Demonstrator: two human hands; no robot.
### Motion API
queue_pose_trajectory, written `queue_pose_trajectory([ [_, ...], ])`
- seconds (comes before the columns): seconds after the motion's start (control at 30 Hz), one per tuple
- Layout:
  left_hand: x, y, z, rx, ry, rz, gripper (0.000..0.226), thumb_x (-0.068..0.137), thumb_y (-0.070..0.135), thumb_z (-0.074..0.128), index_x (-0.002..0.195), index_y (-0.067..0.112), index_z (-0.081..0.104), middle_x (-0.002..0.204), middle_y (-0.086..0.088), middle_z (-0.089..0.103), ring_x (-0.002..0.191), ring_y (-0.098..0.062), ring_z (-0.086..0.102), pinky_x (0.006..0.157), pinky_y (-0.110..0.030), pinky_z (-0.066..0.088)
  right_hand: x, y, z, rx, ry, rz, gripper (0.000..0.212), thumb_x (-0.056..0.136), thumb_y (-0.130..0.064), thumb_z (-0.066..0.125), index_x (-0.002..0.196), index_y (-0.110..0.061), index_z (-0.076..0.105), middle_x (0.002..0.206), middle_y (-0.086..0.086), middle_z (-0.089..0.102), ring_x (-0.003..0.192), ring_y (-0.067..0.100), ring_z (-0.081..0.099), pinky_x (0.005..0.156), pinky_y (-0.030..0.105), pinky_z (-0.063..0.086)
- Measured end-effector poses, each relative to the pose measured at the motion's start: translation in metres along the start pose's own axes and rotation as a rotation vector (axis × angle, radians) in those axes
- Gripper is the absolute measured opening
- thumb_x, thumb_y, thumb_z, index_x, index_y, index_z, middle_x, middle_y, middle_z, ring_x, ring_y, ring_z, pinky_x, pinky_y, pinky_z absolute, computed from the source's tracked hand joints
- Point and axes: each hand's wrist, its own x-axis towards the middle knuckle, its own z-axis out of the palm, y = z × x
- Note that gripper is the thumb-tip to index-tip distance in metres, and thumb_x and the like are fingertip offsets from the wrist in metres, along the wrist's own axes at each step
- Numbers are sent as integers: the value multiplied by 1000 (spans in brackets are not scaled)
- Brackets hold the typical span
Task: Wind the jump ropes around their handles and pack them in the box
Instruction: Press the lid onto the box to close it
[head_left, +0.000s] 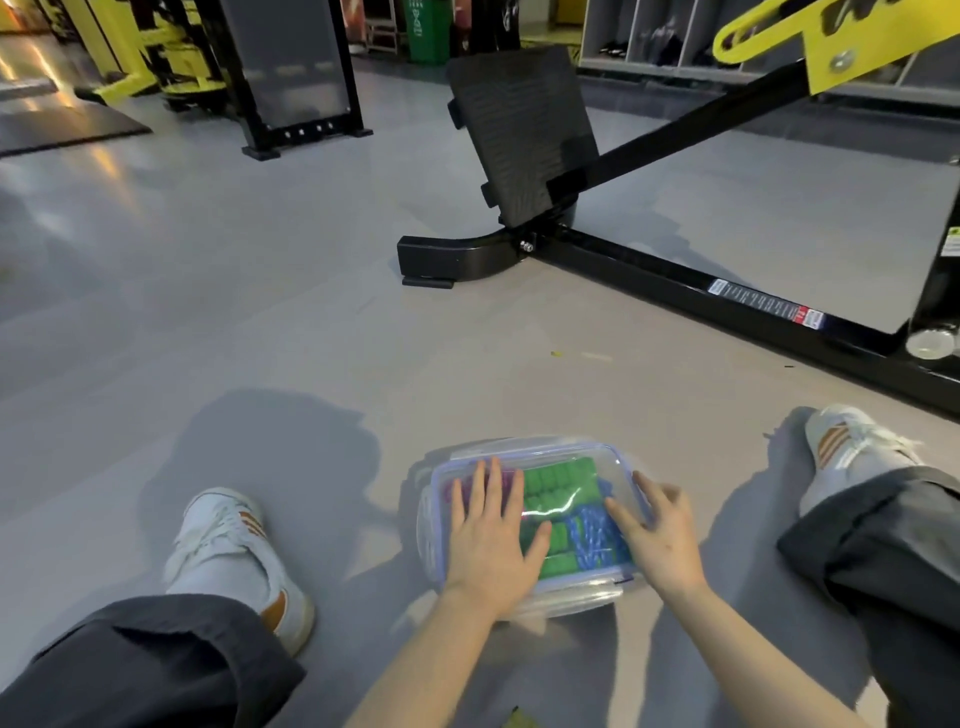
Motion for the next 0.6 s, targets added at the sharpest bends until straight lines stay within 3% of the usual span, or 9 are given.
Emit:
queue_pose_trajectory([
  [0.1, 7, -2, 6, 42, -11, 22, 66, 94, 57, 25, 125, 14, 64, 137, -15, 53, 127, -29, 51, 108, -45, 9, -3, 4, -1, -104, 18, -6, 55, 88, -29, 63, 138, -14, 44, 134, 8, 33, 119, 22, 42, 90, 21, 32],
  [0.2, 6, -4, 10, 13, -16, 19, 78, 97, 57, 5, 125, 14, 63, 136, -15, 54, 125, -30, 53, 105, -47, 17, 4, 6, 0, -506, 52, -281, 51, 92, -34, 48, 138, -13, 44, 150, 21, 24, 134, 39, 28, 105, 42, 31],
  [0.27, 6, -5, 12, 1, 10, 15, 74, 98, 56, 8, 126, 13, 63, 136, -16, 54, 125, -32, 53, 102, -49, 21, 15, 7, 4, -690, -60, -494, 52, 91, -34, 34, 136, -11, 46, 145, 25, 35, 131, 44, 32, 109, 48, 25],
  [0.33, 6, -5, 15, 5, 29, 14, 66, 94, 55, 23, 127, 13, 62, 137, -17, 53, 126, -33, 51, 101, -51, 22, 23, 7, 7, -852, -157, -627, 53, 99, -41, 21, 136, -13, 47, 143, 20, 43, 130, 41, 40, 110, 42, 15],
  [0.43, 6, -5, 21, 1, 64, 25, 67, 86, 55, 35, 129, 11, 60, 139, -21, 49, 129, -36, 48, 101, -54, 21, 25, 12, 8, -957, -254, -661, 66, 98, -56, 13, 141, -15, 40, 148, 12, 36, 136, 32, 33, 111, 38, 5],
  [0.5, 4, -4, 24, -9, 94, 37, 68, 86, 55, 36, 131, 10, 58, 141, -20, 47, 131, -36, 45, 102, -54, 19, 25, 16, 7, -952, -287, -655, 69, 96, -61, 14, 144, -16, 34, 152, 10, 27, 140, 29, 23, 112, 40, 6],
  [0.6, 3, -5, 26, 1, 103, 33, 69, 87, 57, 34, 135, 11, 54, 145, -19, 43, 136, -34, 39, 105, -53, 15, 27, 16, 7, -928, -308, -660, 72, 94, -64, 14, 145, -17, 33, 152, 11, 27, 141, 30, 21, 111, 43, 9],
])
